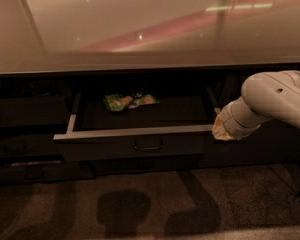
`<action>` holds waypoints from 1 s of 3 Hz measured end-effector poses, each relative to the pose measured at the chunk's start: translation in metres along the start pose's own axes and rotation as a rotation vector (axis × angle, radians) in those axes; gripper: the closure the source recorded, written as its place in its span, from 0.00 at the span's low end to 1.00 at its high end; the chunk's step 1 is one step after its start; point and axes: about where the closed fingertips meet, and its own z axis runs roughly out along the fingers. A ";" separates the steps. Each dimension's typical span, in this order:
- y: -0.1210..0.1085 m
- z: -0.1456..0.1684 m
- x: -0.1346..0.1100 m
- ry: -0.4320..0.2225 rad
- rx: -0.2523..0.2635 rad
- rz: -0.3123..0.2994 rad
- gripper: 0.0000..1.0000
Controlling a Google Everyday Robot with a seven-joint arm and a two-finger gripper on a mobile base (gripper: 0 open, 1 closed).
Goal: Open top drawer
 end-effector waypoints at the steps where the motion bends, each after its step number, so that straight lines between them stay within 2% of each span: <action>1: 0.000 0.000 0.000 0.000 0.000 0.001 1.00; 2: -0.012 -0.011 0.000 0.020 0.007 0.009 1.00; 3: -0.035 -0.020 0.005 0.070 -0.008 0.026 1.00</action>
Offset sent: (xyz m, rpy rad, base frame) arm 0.0166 0.0010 0.0367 -0.0307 -0.0303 -0.0382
